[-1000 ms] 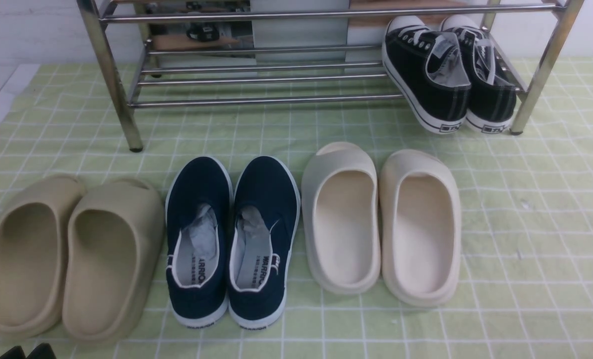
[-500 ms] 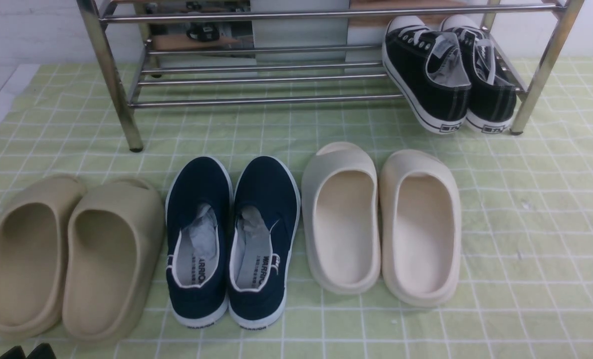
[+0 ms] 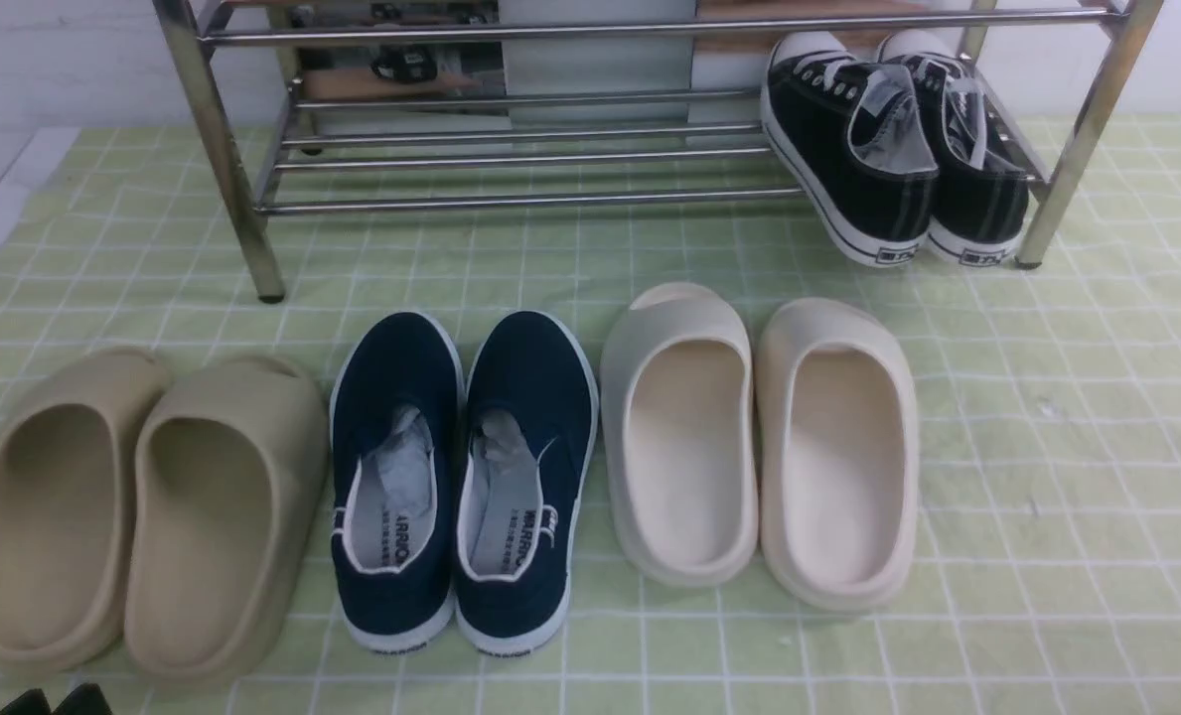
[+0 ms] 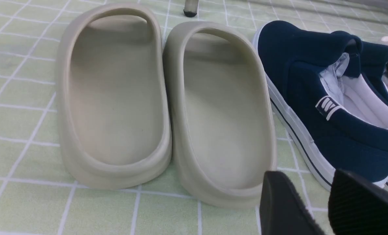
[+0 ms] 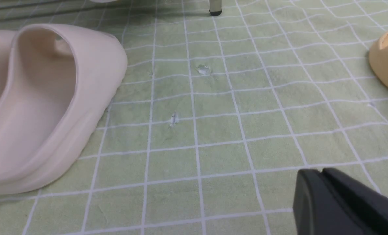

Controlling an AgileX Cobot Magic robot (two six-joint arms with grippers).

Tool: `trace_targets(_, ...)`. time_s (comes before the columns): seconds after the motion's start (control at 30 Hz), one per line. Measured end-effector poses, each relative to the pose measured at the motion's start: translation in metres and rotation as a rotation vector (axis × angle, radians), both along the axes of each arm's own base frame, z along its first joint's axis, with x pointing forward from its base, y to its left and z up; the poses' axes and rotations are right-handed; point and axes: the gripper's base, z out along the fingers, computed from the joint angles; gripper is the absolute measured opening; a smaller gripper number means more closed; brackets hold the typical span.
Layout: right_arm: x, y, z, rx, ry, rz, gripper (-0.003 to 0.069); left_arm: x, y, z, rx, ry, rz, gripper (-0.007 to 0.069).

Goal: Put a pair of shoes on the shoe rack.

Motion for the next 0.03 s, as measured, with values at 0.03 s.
trace_targets(0.03,0.0000,0.0000,0.0000,0.000,0.000,0.000,0.0057,0.0000,0.0000,0.0000,0.000,0.000,0.000,0.0239)
